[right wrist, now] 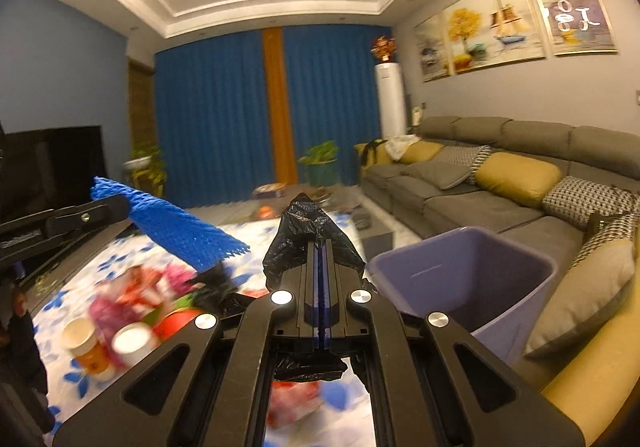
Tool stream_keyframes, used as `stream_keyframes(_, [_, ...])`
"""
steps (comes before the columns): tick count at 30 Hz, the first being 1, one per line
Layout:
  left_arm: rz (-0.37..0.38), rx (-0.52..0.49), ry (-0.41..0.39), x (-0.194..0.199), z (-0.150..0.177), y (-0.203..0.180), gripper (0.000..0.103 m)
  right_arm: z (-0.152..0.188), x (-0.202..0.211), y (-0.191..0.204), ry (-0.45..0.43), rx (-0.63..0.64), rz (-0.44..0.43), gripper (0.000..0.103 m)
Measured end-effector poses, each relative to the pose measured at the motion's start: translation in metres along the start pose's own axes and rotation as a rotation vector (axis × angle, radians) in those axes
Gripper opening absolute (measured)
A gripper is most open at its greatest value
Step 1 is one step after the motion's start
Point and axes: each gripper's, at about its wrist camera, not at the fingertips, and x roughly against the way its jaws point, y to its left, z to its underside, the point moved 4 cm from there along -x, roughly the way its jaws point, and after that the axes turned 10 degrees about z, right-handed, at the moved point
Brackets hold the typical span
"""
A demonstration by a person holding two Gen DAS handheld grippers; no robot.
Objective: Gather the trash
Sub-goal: 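Carry the blue net and black bag in both tools over the grey bin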
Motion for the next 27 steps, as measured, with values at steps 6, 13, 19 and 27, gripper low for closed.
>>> stream_keyframes(6, [0.095,-0.032,0.037,-0.067,-0.008,-0.038,0.002,-0.016,-0.03,-0.046,-0.014,-0.041,0.106,0.003])
stream_keyframes(13, [0.178,-0.11,0.088,-0.148,0.0,-0.081,0.002,-0.028,-0.057,-0.092,-0.037,-0.063,0.195,0.003])
stream_keyframes(19, [0.223,-0.133,0.153,-0.204,0.015,-0.096,0.002,-0.016,-0.082,-0.118,0.003,-0.086,0.221,0.003])
stream_keyframes(27, [0.25,-0.108,0.223,-0.237,0.027,-0.093,0.002,-0.007,-0.101,-0.132,0.045,-0.097,0.226,0.003])
